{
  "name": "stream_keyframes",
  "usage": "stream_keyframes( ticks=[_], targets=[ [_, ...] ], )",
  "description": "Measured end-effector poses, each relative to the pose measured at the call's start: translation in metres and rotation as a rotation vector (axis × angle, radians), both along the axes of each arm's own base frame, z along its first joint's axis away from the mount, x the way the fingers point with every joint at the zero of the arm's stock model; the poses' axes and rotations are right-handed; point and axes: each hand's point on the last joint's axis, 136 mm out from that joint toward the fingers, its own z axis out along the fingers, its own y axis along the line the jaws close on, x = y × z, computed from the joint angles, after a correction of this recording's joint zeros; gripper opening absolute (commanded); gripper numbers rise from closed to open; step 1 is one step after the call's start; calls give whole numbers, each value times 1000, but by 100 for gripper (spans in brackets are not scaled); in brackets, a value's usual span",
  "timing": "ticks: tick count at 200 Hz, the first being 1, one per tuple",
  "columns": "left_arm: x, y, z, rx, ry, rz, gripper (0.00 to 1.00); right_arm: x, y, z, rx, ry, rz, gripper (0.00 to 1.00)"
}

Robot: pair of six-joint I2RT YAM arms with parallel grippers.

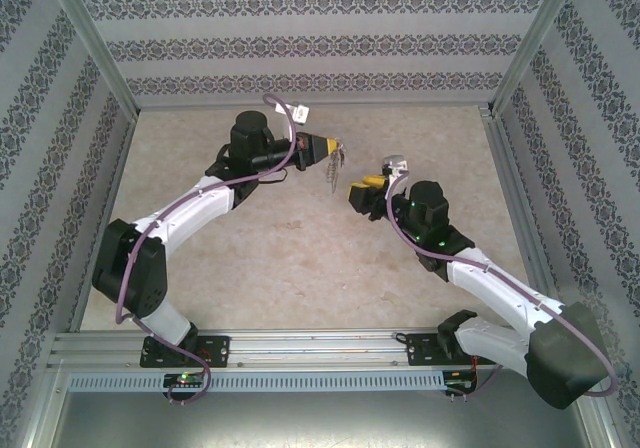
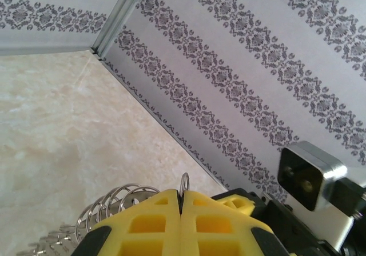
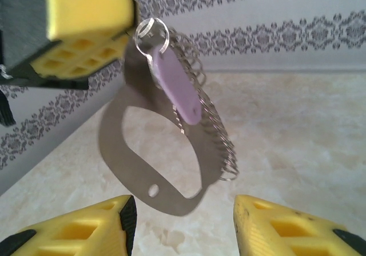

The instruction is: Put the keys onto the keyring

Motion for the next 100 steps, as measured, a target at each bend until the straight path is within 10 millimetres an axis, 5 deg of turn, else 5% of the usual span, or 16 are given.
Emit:
stream_keyframes(
  ticks=[59,100],
  targets=[
    [0,-20,34,-25,9,14,0,18,12,6,0,-44,4,48],
    [1,-35,27,-11,54,1,0,27,10,9,-25,-77,-23,48]
  ],
)
